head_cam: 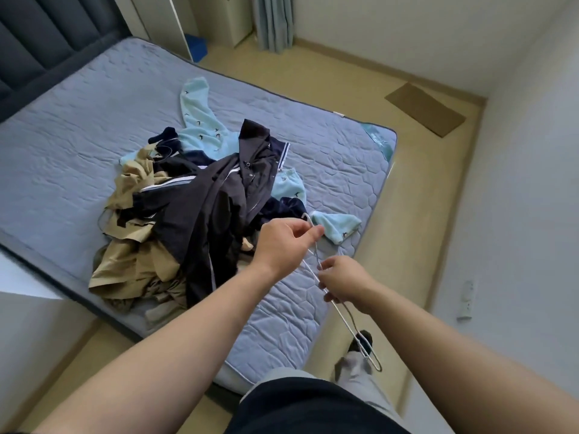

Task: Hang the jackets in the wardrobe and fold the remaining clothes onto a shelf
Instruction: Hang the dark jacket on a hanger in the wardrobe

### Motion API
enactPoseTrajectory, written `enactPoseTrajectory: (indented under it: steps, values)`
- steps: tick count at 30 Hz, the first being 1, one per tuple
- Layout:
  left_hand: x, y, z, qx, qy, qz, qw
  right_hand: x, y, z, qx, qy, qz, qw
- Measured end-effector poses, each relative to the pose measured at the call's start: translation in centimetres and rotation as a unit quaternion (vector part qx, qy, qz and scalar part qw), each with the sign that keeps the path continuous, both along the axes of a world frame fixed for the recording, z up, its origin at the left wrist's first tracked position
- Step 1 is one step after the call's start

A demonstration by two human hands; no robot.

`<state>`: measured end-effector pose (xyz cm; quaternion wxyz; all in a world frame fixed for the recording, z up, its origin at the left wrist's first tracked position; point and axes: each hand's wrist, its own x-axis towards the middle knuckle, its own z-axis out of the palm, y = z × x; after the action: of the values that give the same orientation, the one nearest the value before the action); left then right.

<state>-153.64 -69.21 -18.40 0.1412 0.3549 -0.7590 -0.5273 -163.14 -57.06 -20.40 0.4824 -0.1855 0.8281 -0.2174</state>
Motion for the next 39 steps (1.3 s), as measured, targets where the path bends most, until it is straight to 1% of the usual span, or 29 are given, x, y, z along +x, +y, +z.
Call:
enactPoseTrajectory:
  steps: [3, 5, 7, 9, 11, 13, 15, 17, 19, 20, 23, 26, 28, 31, 33, 36, 39]
  values:
    - [-4.2, -0.3, -0.9, -0.016, -0.022, -0.001, 1.0, -4.1, -1.5, -1.4, -0.019, -0.034, 0.01, 0.999]
    - [-6.5, -0.6, -1.2, 0.009, -0.024, -0.005, 1.0, -6.9, -2.6, -2.2, -0.028, -0.04, 0.032, 0.998]
    - [-8.4, -0.7, -1.3, 0.043, -0.022, 0.016, 0.999, -9.8, -3.6, -2.8, -0.034, -0.029, 0.06, 0.997]
    - [-9.9, -0.9, -1.6, 0.047, -0.021, 0.092, 0.994, -12.5, -4.6, -3.1, -0.04, 0.006, 0.106, 0.994]
    - [-11.0, -1.9, -2.5, 0.04, -0.039, 0.19, 0.98, -14.9, -5.9, -3.5, -0.037, 0.031, 0.141, 0.989]
    - [-11.5, -3.4, -3.7, 0.036, -0.11, 0.236, 0.965, -16.5, -7.3, -3.9, -0.025, 0.047, 0.163, 0.985]
    - [-11.2, -5.1, -5.5, 0.068, -0.21, 0.219, 0.95, -17.5, -8.8, -4.4, -0.008, 0.05, 0.188, 0.981]
    - [-10.9, -6.8, -7.5, 0.091, -0.301, 0.175, 0.933, -18.0, -10.3, -5.2, 0.003, 0.035, 0.211, 0.977]
    - [-10.7, -8.5, -9.7, 0.086, -0.364, 0.136, 0.917, -18.2, -11.6, -6.2, 0.009, 0.016, 0.217, 0.976]
    - [-10.8, -9.6, -10.9, 0.08, -0.384, 0.126, 0.911, -18.3, -12.2, -6.8, 0.013, 0.005, 0.205, 0.979]
    - [-11.3, -13.1, -15.5, 0.075, -0.404, 0.119, 0.904, -18.7, -14.0, -8.7, 0.03, -0.02, 0.158, 0.987]
    - [-12.6, -17.1, -20.7, 0.057, -0.43, 0.086, 0.897, -19.6, -15.9, -11.6, 0.078, -0.045, 0.127, 0.988]
    - [-13.4, -19.8, -24.1, 0.045, -0.453, 0.063, 0.888, -20.1, -16.8, -13.8, 0.079, -0.059, 0.097, 0.99]
    - [-14.1, -23.1, -29.0, 0.048, -0.472, 0.04, 0.879, -20.5, -18.8, -16.6, 0.073, -0.059, 0.095, 0.991]
    - [-14.2, -24.4, -31.5, 0.069, -0.498, 0.023, 0.864, -20.4, -20.3, -18.1, 0.065, -0.057, 0.091, 0.992]
    - [-14.0, -25.7, -34.7, 0.084, -0.543, -0.035, 0.835, -20.3, -22.6, -20.3, 0.058, -0.054, 0.07, 0.994]
    - [-13.7, -26.0, -37.2, 0.046, -0.575, -0.048, 0.815, -20.0, -24.2, -21.9, 0.059, -0.051, 0.053, 0.995]
